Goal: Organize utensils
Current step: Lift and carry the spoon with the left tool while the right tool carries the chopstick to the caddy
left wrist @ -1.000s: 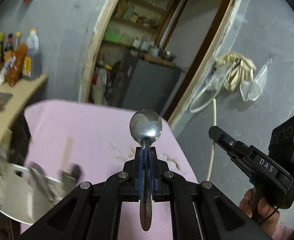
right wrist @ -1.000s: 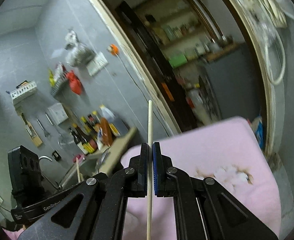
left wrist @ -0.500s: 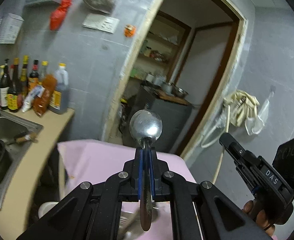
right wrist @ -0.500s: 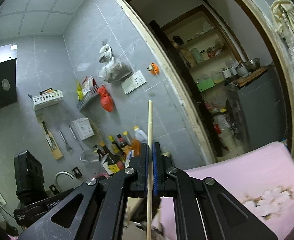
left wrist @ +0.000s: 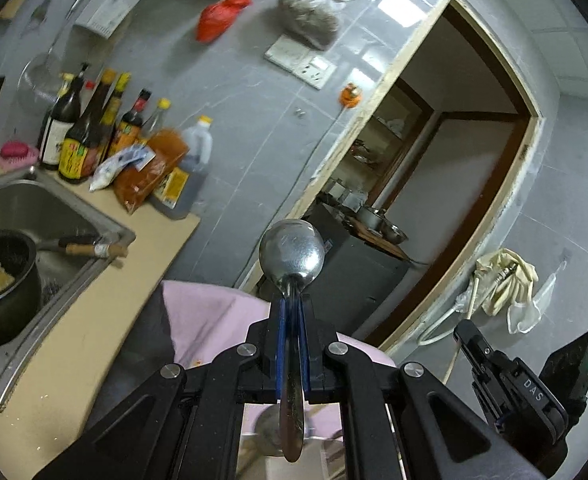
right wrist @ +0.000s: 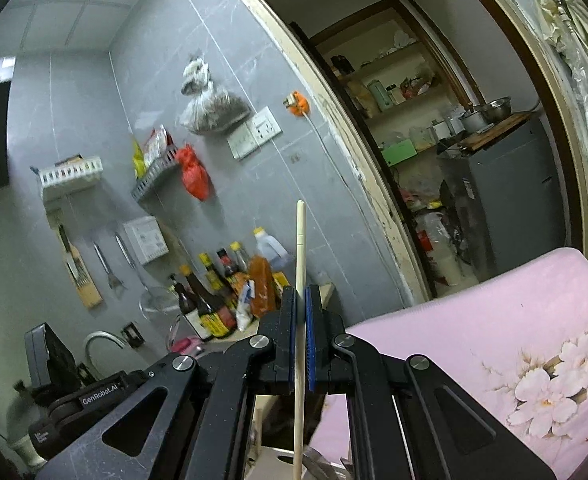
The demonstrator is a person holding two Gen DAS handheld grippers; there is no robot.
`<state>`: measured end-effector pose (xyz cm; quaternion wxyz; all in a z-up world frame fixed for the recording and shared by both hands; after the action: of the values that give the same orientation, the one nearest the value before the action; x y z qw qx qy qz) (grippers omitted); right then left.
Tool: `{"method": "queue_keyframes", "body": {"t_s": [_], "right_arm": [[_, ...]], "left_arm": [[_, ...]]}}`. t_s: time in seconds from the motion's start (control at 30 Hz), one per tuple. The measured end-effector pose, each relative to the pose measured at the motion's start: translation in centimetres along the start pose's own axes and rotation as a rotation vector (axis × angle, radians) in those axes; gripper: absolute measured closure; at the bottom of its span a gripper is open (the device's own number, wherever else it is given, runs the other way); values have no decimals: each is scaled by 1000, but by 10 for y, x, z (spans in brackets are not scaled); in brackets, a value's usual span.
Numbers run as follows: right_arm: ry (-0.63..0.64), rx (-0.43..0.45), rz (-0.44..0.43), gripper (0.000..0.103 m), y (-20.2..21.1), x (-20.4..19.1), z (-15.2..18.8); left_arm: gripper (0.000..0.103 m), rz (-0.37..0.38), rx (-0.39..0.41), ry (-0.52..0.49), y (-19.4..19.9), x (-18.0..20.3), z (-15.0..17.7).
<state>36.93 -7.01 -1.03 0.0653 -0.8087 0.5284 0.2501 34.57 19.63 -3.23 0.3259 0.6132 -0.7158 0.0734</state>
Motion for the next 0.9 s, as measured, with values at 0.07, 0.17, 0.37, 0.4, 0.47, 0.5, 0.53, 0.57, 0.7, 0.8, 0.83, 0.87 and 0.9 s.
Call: {"method": "queue_keyframes", "body": {"t_s": [0.07,0.17,0.37,0.4,0.47,0.5,0.53,0.57,0.7,0.8,0.83,0.87,0.9], "right_arm": [[15,-14,8,99,-4,-1,7],[27,-28,16,99,-10,-1,19],[95,-18,29,99,-17,-12,39],[111,-13,36,99,-18,-13,42],[130,-9,45,99,-17,-16,45],[142,-5,52,99,-17,-17,48],[147,-4,55,99,-18,-18,48],[155,-3,60,99,-17,-18,50],[200,7,78,99,-14,-22,55],[208,14,80,99,-14,-24,54],[204,15,81,99,-14,-23,53],[197,17,80,99,-14,-22,52],[193,18,79,99,-15,-22,51]], "left_arm": [[97,0,-1,13,-4,-9,5],[97,0,4,8,-8,-18,13],[97,0,25,-66,-12,-21,32],[97,5,30,-72,-13,-21,35],[97,16,42,-76,-13,-22,39],[97,26,48,-77,-13,-22,41],[97,34,54,-82,-12,-22,43],[97,38,57,-86,-12,-21,45],[97,54,92,-133,-6,-19,52],[97,49,107,-170,-4,-19,57],[97,48,108,-180,-4,-18,59],[97,42,110,-194,-3,-18,61],[97,37,110,-212,-2,-17,63]]}}
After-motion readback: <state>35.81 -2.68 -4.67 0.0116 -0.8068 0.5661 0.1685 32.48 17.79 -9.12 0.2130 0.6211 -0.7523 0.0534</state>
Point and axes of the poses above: each gripper's, at about its wrist camera, not at the fingertips, and y roughly against the way its jaws point, x to its right, z to its underside, the point moved 3 cm from there along -y, roughly the way its jaws point
